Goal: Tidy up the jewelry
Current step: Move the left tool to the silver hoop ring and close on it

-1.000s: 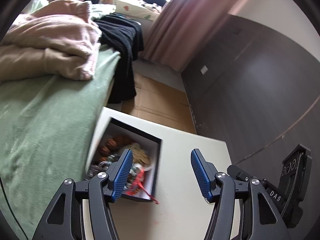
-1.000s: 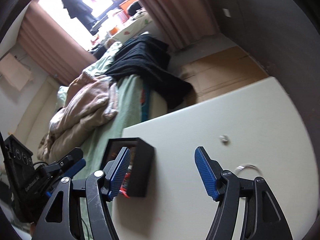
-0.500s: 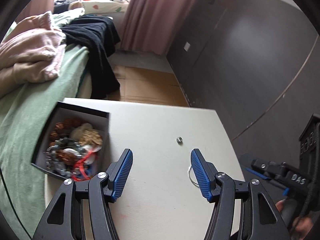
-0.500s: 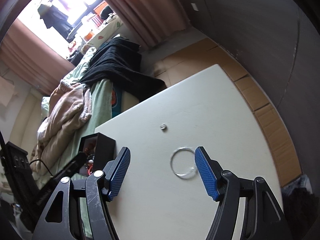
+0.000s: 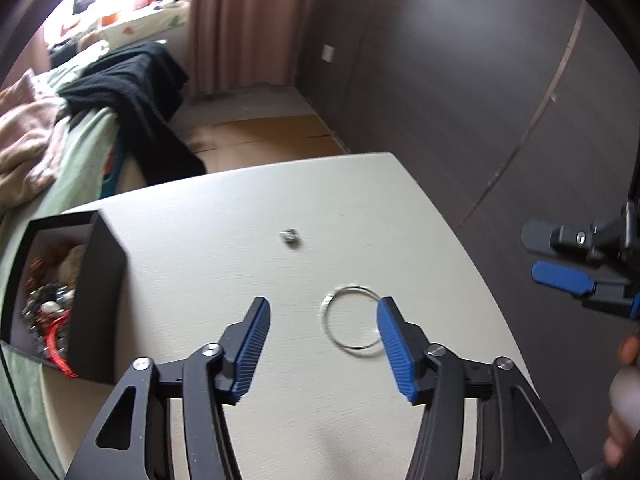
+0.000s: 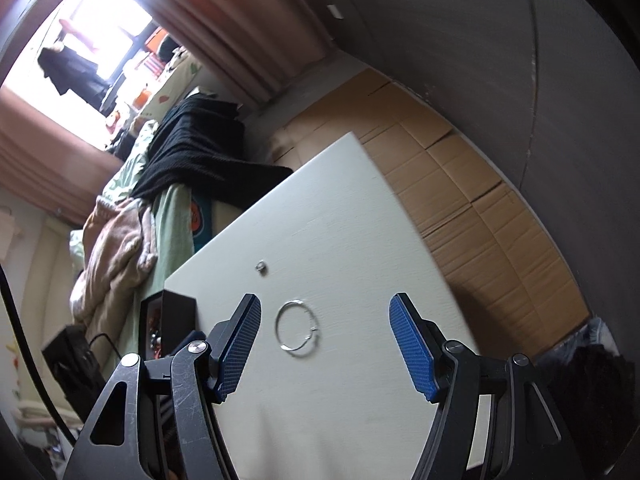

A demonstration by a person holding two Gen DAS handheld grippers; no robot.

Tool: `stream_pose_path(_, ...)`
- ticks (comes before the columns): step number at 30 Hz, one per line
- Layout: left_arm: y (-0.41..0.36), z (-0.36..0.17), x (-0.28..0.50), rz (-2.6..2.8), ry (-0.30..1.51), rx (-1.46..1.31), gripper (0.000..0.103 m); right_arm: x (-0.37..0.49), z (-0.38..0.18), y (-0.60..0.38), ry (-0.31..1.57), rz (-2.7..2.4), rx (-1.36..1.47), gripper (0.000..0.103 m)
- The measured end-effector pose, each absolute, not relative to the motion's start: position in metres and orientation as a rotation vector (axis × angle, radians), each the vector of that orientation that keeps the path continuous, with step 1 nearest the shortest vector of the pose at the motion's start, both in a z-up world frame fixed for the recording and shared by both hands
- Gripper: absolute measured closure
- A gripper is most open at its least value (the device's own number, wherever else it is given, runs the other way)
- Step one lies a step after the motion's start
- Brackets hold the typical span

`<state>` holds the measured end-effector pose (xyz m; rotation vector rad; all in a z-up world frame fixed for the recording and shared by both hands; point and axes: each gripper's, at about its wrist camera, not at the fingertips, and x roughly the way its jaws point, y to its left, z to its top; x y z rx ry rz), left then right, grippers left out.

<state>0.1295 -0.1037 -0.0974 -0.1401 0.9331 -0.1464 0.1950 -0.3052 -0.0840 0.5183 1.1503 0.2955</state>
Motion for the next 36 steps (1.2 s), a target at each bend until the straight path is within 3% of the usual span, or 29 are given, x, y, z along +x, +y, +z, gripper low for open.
stream_pose_path(11,-0.146,-0.126,0.143,-0.208,0.993,-0.06,0.07,0.199,-0.091,-0.33,1.19,0.274,0.514,0.036)
stream_pose_path(15,-0.152,-0.135,0.146,-0.202,1.012,-0.039,0.081,0.2,-0.092,-0.334,1.194,0.268,0.498,0.036)
stream_pose_path(19,-0.155,-0.138,0.147,-0.195,1.011,-0.011,0.1,0.201,-0.094,-0.335,1.199,0.265,0.5,0.036)
stream_pose_path(36,-0.072,-0.087,0.139,-0.149,0.912,-0.227,0.101,0.205,-0.099,-0.271,1.198,0.349,0.401,0.036)
